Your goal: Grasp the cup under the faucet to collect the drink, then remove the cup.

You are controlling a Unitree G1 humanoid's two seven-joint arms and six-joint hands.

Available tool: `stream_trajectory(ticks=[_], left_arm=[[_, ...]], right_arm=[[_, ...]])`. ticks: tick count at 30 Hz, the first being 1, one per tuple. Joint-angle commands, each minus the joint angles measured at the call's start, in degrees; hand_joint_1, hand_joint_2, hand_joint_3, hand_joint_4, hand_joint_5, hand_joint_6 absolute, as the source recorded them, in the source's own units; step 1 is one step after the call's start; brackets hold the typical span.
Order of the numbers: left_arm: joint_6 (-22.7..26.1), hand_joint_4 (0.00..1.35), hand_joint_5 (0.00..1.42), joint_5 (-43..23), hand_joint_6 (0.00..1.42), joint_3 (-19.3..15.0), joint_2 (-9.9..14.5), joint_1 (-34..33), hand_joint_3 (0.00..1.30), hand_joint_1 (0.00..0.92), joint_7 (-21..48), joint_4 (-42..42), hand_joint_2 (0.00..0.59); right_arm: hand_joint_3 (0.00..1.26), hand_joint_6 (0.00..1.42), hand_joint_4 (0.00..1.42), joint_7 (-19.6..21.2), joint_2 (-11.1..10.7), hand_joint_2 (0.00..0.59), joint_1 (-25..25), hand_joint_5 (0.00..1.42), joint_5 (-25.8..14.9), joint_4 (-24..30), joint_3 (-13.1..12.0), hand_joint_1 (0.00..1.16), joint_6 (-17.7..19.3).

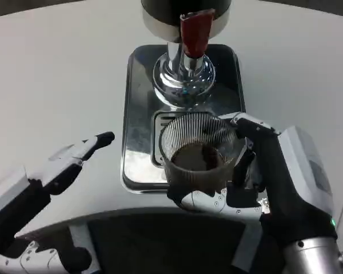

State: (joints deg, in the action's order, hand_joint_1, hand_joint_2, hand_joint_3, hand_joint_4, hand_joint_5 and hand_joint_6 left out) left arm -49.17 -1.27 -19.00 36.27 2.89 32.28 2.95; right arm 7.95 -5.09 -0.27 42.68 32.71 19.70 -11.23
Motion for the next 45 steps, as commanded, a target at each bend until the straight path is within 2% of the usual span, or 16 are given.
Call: stream_trajectory(ticks=[1, 12, 22, 25, 31, 35, 40, 45], left_arm=[[-3.31, 0.00, 0.00, 2.92, 0.00, -1.06, 0.01, 3.75, 0.00, 0.000, -2.87, -0.44, 0.010], [-2.50, 0.00, 0.00, 9.09, 0.00, -2.85, 0.76, 8.62, 0.00, 0.000, -6.84, -5.57, 0.013], [-0.54, 0.00, 0.00, 8.19, 0.00, -2.57, 1.18, 13.79, 0.00, 0.015, -6.64, -12.73, 0.020], [0.68, 0.00, 0.00, 8.53, 0.00, -2.38, 1.01, 14.85, 0.00, 0.027, -6.67, -14.73, 0.026], [4.05, 0.00, 0.00, 10.42, 0.00, -1.61, 1.11, 14.94, 0.00, 0.116, -6.47, -18.37, 0.060], [6.25, 0.00, 0.00, 12.45, 0.00, -1.24, 0.33, 15.12, 0.00, 0.174, -6.98, -20.86, 0.081], [8.67, 0.00, 0.00, 14.57, 0.00, -1.18, -0.54, 15.66, 0.00, 0.183, -7.56, -22.96, 0.085], [8.93, 0.00, 0.00, 15.65, 0.00, -1.38, -0.96, 15.64, 0.00, 0.184, -8.53, -23.65, 0.085]], right_arm=[[0.96, 1.34, 1.07, -1.02, -0.30, 0.106, 2.89, 1.11, 0.29, 4.09, 1.11, 1.05, 3.10], [0.96, 1.35, 1.07, -1.86, -0.29, 0.106, 9.27, 1.11, 1.34, 7.11, 4.97, 1.05, 6.17], [0.96, 1.36, 1.07, -3.41, -0.48, 0.106, 11.83, 1.11, 1.71, 8.33, 7.44, 1.05, 8.47], [0.96, 1.37, 1.07, -4.47, -0.84, 0.106, 12.33, 1.11, 2.00, 8.90, 7.76, 1.05, 9.11], [0.96, 1.37, 1.06, -6.05, -1.57, 0.107, 13.46, 1.11, 2.06, 10.39, 7.62, 1.06, 9.54], [0.96, 1.37, 1.06, -6.65, -1.91, 0.107, 14.67, 1.11, 2.13, 11.65, 7.47, 1.06, 9.73], [0.96, 1.37, 1.06, -6.90, -2.14, 0.107, 16.35, 1.11, 2.32, 12.84, 7.72, 1.06, 10.09], [0.96, 1.37, 1.06, -7.01, -2.28, 0.107, 16.94, 1.11, 2.39, 13.14, 7.55, 1.06, 10.52]])
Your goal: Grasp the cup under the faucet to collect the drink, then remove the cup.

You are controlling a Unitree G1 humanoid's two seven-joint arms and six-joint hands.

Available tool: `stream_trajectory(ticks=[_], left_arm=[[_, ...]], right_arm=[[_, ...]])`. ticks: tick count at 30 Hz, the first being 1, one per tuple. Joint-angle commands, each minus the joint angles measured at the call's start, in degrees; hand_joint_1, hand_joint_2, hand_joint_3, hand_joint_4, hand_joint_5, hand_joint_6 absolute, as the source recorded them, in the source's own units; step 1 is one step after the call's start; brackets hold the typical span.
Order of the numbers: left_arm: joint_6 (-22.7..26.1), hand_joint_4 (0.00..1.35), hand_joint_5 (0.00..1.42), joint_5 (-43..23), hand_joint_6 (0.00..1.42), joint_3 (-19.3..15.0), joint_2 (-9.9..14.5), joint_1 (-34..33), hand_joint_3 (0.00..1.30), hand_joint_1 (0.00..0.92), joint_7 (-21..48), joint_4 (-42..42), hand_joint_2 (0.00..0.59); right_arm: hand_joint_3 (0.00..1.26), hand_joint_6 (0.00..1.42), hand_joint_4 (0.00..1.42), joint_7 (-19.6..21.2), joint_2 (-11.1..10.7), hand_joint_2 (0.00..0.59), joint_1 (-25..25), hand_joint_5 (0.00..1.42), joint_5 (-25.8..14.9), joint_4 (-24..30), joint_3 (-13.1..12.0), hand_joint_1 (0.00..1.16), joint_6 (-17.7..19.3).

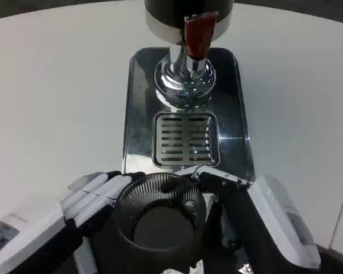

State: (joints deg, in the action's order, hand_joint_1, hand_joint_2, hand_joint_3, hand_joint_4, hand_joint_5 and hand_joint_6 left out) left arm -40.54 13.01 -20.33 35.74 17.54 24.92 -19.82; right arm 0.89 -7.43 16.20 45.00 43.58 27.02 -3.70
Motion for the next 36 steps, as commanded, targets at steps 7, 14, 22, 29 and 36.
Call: stream_trajectory(ticks=[7, 14, 22, 29, 36], left_arm=[[1.00, 0.00, 0.00, 2.53, 0.00, 0.16, -0.50, 0.68, 0.00, 0.186, -2.10, -1.17, 0.086], [1.25, 0.00, 0.00, 2.97, 0.00, 0.92, 0.00, -0.43, 0.00, 0.194, -2.56, -0.21, 0.085], [1.02, 0.00, 0.00, 2.70, 0.00, 1.58, 0.60, -1.51, 0.00, 0.197, -2.38, 1.00, 0.086], [0.90, 0.00, 0.00, 2.47, 0.00, 1.71, 0.95, -1.80, 0.00, 0.198, -2.31, 1.55, 0.087], [0.97, 0.00, 0.00, 2.27, 0.00, 2.00, 1.11, -1.90, 0.00, 0.199, -2.16, 1.66, 0.087]], right_arm=[[0.96, 1.37, 1.06, -0.45, 0.18, 0.107, 1.00, 1.11, 0.38, 2.86, -0.04, 1.06, 3.12], [0.96, 1.37, 1.06, -0.77, 0.49, 0.107, 0.82, 1.11, 0.64, 2.77, -0.15, 1.06, 2.91], [0.96, 1.37, 1.06, -0.87, 0.73, 0.107, 0.65, 1.11, 0.85, 2.79, -0.34, 1.06, 2.64], [0.96, 1.37, 1.06, -1.14, 0.86, 0.107, 0.50, 1.11, 0.66, 2.67, -0.66, 1.06, 2.68], [0.96, 1.37, 1.06, -1.26, 0.82, 0.107, 0.53, 1.11, 0.37, 2.50, -1.00, 1.06, 2.83]])
